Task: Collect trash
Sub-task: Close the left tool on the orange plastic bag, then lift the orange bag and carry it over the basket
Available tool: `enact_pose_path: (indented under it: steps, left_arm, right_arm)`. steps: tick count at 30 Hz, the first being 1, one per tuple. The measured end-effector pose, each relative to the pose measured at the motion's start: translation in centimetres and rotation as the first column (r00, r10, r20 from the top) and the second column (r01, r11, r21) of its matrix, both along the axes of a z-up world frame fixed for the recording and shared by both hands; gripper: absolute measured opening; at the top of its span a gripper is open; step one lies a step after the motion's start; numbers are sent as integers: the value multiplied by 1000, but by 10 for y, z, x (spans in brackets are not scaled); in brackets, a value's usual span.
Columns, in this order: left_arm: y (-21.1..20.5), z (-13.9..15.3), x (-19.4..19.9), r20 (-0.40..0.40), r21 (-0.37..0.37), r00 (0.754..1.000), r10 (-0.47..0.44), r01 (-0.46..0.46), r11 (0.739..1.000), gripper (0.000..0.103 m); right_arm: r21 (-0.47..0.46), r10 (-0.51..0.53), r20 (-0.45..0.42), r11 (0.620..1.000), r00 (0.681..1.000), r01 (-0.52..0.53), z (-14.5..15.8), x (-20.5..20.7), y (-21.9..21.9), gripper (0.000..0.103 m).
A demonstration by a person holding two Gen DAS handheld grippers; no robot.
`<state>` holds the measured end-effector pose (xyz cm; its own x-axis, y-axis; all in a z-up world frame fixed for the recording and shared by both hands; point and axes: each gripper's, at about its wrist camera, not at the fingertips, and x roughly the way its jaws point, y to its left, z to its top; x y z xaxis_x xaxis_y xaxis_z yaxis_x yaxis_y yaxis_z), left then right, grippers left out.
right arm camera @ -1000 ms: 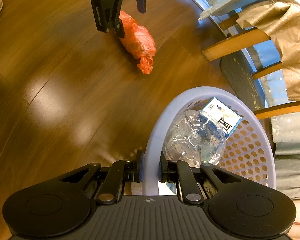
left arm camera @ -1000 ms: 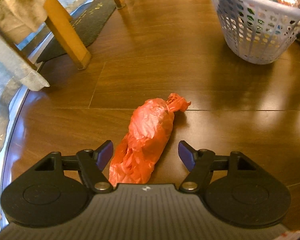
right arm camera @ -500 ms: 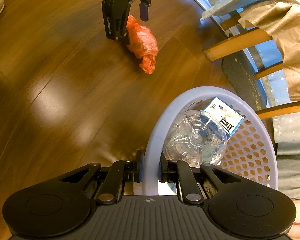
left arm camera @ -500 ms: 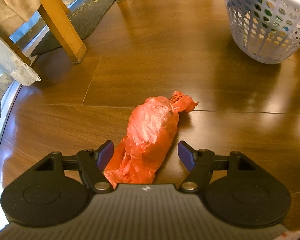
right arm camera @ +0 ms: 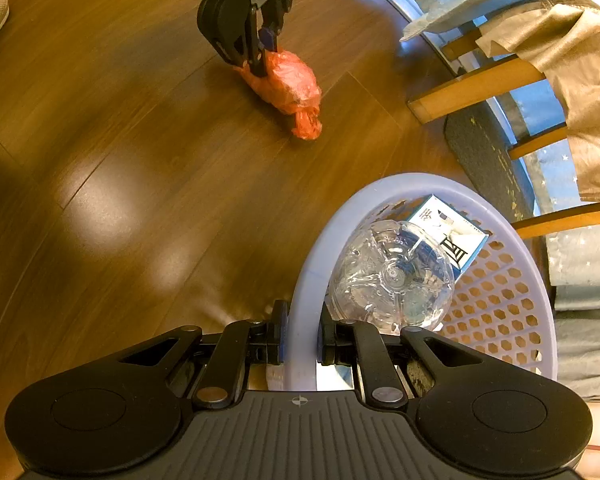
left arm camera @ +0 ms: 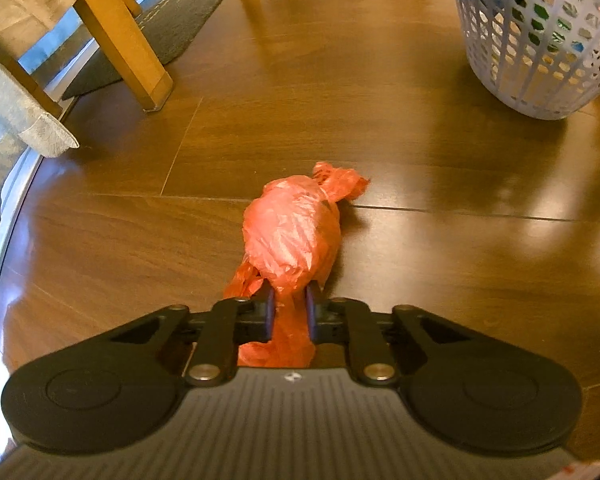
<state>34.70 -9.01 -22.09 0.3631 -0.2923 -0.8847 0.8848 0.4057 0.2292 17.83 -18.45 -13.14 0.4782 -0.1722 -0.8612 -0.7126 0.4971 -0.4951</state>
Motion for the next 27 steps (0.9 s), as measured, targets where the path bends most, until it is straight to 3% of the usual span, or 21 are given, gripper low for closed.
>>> enact_pose_path:
  steps: [7, 14, 27]
  left_arm:
    - [10, 18, -1, -31, -31, 998, 50, -51, 998, 9]
    - [15, 57, -7, -56, -100, 994, 93, -98, 990, 9]
    - [6, 138, -42, -31, -175, 998, 54, -59, 983, 9]
  right_arm:
    - [7, -5, -2, 1000, 1000, 5, 0, 1, -1, 10]
    - [6, -6, 1, 1000, 1000, 6, 1, 0, -3, 10]
    - [22, 11, 0, 1000, 1000, -11, 3, -14, -6, 10]
